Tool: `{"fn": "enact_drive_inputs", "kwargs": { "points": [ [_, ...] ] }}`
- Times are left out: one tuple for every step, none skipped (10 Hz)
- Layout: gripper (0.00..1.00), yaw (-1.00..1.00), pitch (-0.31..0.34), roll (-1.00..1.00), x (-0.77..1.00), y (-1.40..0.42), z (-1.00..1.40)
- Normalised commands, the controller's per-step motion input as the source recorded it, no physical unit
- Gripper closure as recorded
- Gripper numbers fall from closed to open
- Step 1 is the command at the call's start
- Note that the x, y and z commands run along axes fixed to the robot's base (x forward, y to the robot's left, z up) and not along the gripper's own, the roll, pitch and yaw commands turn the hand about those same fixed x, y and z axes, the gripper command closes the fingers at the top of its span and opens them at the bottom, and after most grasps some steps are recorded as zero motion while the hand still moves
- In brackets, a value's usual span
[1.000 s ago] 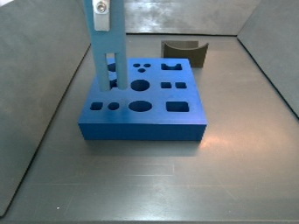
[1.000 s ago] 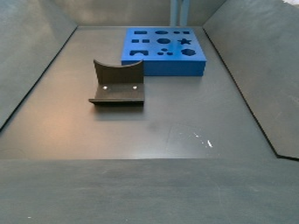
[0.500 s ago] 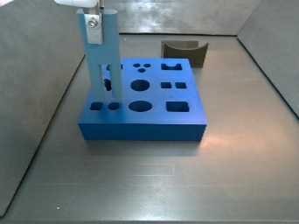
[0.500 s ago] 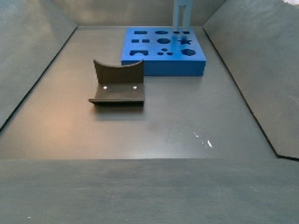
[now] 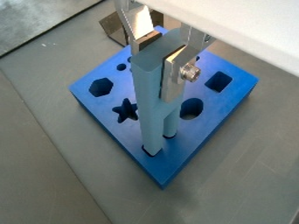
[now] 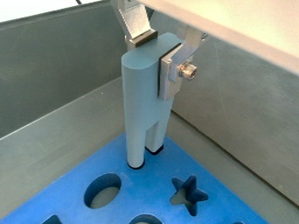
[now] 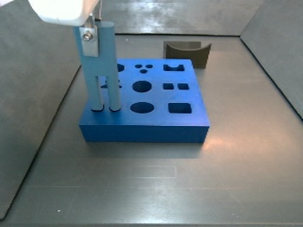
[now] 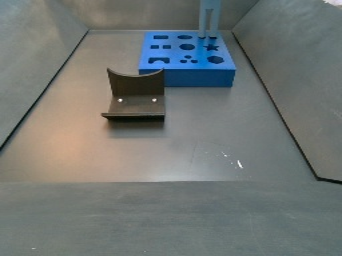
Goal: Insert the square-circle object.
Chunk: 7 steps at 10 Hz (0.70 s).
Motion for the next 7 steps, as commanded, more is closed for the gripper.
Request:
{"fn": "enact_drive_inputs", "kwargs": {
  "points": [
    [1.00, 0.00, -0.039, 0.00, -0.21, 0.00, -0.21],
    [1.00, 0.00, -0.016, -0.01, -0.01, 0.00, -0.26],
    [1.00, -0.16, 0.000, -0.03, 0.05, 0.00, -0.32],
    [1.00, -0.17, 0.000, -0.06, 0.07, 0.00, -0.41],
    [1.00, -0.16, -0.010, -0.06, 0.09, 0.00, -0.49],
    [1.00, -0.15, 0.000, -0.05, 0.11, 0.00, -0.44],
    [1.00, -0.12, 0.001, 0.00, 0.14, -0.02, -0.19]
  ]
}}
